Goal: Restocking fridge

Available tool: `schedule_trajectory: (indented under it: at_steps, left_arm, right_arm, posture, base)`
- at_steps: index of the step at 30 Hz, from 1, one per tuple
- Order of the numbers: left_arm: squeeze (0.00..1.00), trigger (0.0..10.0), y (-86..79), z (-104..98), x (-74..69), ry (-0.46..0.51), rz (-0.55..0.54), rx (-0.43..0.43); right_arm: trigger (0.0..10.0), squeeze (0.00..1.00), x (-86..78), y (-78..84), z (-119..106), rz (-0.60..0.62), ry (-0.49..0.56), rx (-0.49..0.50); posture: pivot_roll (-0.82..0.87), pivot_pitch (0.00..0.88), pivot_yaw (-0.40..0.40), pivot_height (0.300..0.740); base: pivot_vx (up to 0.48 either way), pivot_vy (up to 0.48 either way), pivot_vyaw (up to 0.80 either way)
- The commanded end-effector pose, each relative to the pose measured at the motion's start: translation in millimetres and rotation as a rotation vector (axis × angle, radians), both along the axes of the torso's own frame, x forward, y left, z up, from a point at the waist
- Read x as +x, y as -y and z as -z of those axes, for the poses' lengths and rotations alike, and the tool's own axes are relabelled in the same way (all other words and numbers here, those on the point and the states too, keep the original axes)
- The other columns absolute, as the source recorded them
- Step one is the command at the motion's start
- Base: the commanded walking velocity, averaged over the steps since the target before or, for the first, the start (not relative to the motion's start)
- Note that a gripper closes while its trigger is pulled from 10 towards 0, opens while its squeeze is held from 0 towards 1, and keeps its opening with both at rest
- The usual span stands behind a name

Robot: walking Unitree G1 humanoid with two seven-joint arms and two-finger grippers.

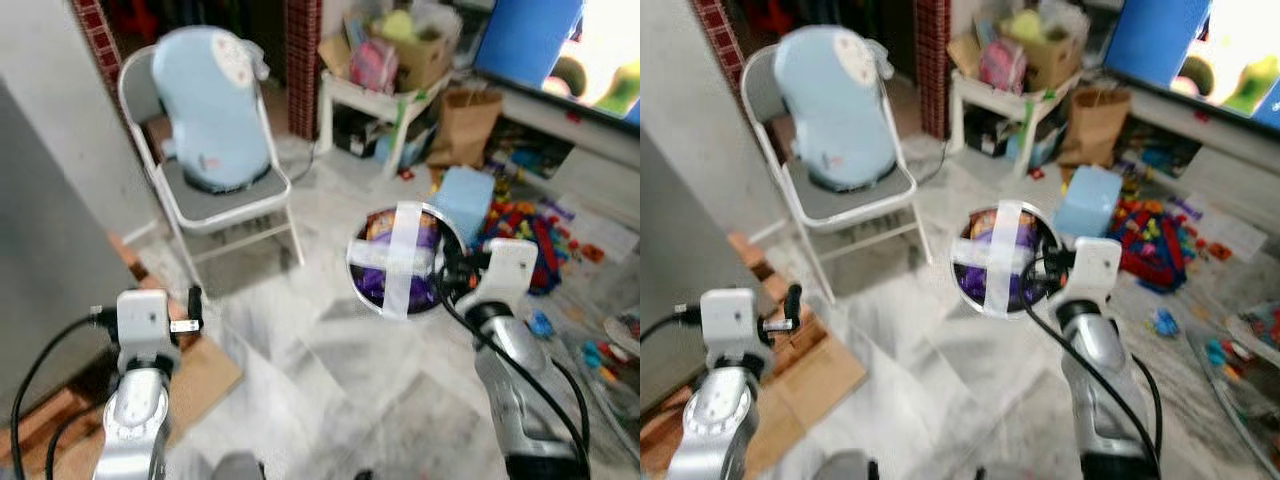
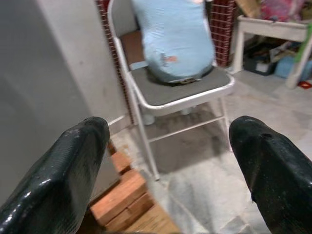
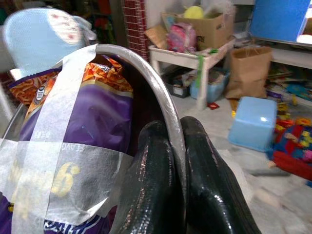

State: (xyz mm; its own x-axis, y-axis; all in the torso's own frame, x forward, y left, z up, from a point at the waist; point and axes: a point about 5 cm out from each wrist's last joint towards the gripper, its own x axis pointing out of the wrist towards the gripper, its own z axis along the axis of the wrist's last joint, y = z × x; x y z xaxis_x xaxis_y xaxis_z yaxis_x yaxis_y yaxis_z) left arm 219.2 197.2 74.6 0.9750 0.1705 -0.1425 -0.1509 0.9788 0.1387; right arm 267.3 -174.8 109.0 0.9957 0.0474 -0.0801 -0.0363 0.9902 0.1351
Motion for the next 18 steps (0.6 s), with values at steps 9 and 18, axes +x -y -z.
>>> schedule_trajectory:
  at_steps: [9,18]
  left_arm:
    - [0.0,10.0,-0.4,-0.2,-0.2,-0.012,0.017,0.014]
    - [0.0,10.0,1.9,2.3,0.6,-0.023,0.035,0.013]
  right_arm:
    - [10.0,0.0,2.2,-8.2,-6.6,-0.039,0.034,0.005]
    - [10.0,0.0,3.2,-10.6,-6.3,-0.049,0.037,0.002]
  posture:
    - [-0.01,0.059,-0.04,0.74]
    - [-0.01,0.055,-0.04,0.74]
  base:
    - [0.0,0.48,0.54]
    - [0.0,0.472,0.8]
